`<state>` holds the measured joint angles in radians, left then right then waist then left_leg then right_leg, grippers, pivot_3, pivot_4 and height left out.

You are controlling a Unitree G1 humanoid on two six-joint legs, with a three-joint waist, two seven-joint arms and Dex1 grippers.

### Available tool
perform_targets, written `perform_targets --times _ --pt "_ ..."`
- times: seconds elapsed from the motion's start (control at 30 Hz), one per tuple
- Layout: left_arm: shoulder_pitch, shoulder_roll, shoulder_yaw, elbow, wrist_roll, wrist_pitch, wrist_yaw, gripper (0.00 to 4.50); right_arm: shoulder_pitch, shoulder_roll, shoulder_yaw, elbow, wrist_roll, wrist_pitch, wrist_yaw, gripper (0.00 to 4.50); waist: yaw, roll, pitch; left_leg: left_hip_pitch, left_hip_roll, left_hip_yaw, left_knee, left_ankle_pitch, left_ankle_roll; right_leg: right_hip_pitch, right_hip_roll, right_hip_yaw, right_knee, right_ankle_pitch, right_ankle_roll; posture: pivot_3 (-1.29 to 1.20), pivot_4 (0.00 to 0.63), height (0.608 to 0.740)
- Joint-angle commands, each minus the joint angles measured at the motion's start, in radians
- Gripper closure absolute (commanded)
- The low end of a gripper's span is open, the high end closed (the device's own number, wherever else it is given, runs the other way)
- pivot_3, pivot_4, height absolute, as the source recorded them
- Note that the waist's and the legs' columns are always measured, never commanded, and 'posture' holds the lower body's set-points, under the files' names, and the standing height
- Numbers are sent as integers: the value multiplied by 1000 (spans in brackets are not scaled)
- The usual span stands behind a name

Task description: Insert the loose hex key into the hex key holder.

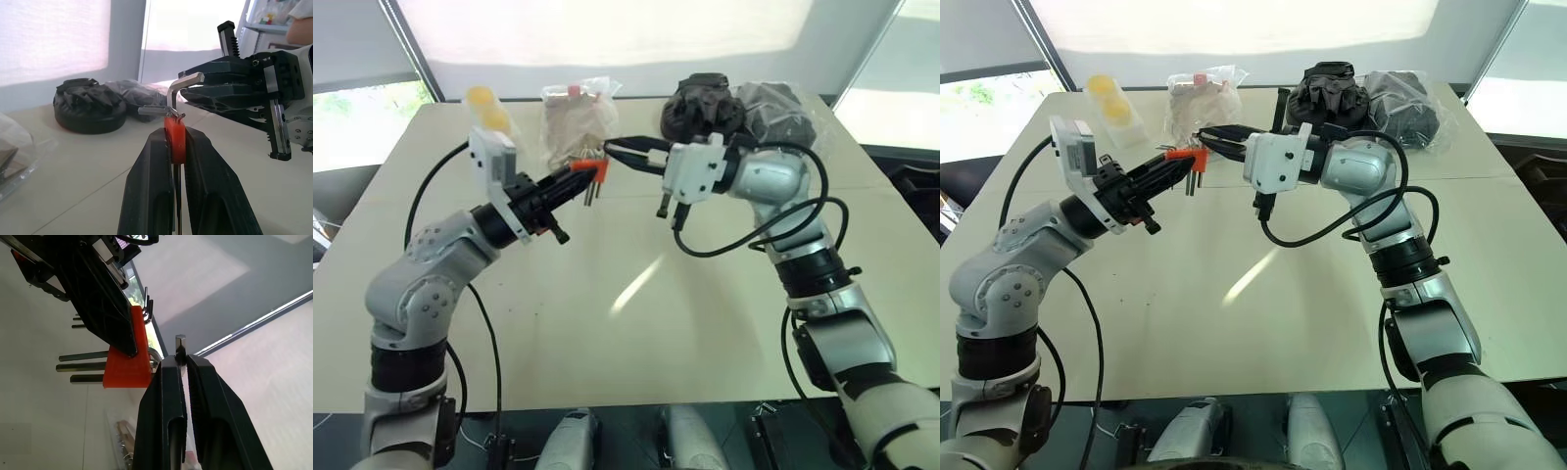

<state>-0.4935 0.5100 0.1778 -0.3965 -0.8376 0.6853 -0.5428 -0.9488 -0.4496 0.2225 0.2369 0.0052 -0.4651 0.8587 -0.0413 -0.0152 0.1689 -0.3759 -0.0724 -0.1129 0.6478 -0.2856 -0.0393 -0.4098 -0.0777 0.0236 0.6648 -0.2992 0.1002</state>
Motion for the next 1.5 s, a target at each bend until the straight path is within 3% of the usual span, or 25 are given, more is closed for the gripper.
perform_targets --times 0.03,0.1,0.3,0.43,0.63,1.03,1.17,1.3,1.33,1.37,1.5 --pt "-18 3 16 -36 -5 -24 -2 4500 -2 -1 -14 -49 16 1 6 2931 0 0 0 0 0 0 0 0 0 0 0 0 0 0 0 0 150 740" --pt "-16 2 16 -39 -5 -23 0 4500 5 -9 -16 -54 9 9 7 1965 1 0 0 0 0 0 0 0 0 0 0 0 0 0 0 0 150 740" --pt "-2 -2 14 -30 -10 -13 5 4500 65 -61 -45 -77 16 38 11 1965 3 0 0 0 0 0 0 0 0 0 0 0 0 0 0 0 150 740" --pt "10 -24 -4 17 -11 0 -3 4500 146 -98 -82 -127 39 155 -7 1965 8 0 0 0 0 0 0 0 0 0 0 0 0 0 0 0 150 740" --pt "-56 -152 -100 220 15 16 -32 4500 207 -124 -143 -211 31 320 -71 1965 27 0 0 0 0 1 1 0 0 0 0 0 0 0 0 0 150 740" --pt "-161 -463 -270 632 168 -31 -104 4500 299 -214 -218 -367 -4 467 -146 1965 27 -1 0 -2 -1 1 1 0 1 0 -1 -1 -1 0 1 0 150 740" --pt "-176 -531 -263 739 216 -28 -58 4500 326 -217 -224 -417 -11 505 -161 1965 27 -1 0 -1 -1 1 2 0 1 0 0 -1 0 0 1 0 150 740" --pt "-159 -538 -270 788 265 -9 -34 4500 331 -210 -216 -430 -17 519 -170 1965 28 -1 0 -1 -1 1 2 0 1 0 0 -1 0 0 1 0 150 740" --pt "-154 -536 -272 793 275 -7 -30 3633 332 -209 -214 -432 -17 520 -171 1924 28 -1 0 -1 -1 1 2 0 1 0 0 -1 0 0 1 0 150 740" --pt "-150 -534 -272 800 287 -7 -22 3330 330 -208 -211 -430 -18 518 -171 1924 29 -1 0 -1 -1 1 2 0 1 0 0 -1 0 0 1 0 150 740" --pt "-108 -502 -269 765 308 33 -11 1372 312 -193 -193 -415 -19 511 -168 1924 30 -1 0 -1 -1 1 2 0 1 0 -1 -1 0 0 1 0 150 740"
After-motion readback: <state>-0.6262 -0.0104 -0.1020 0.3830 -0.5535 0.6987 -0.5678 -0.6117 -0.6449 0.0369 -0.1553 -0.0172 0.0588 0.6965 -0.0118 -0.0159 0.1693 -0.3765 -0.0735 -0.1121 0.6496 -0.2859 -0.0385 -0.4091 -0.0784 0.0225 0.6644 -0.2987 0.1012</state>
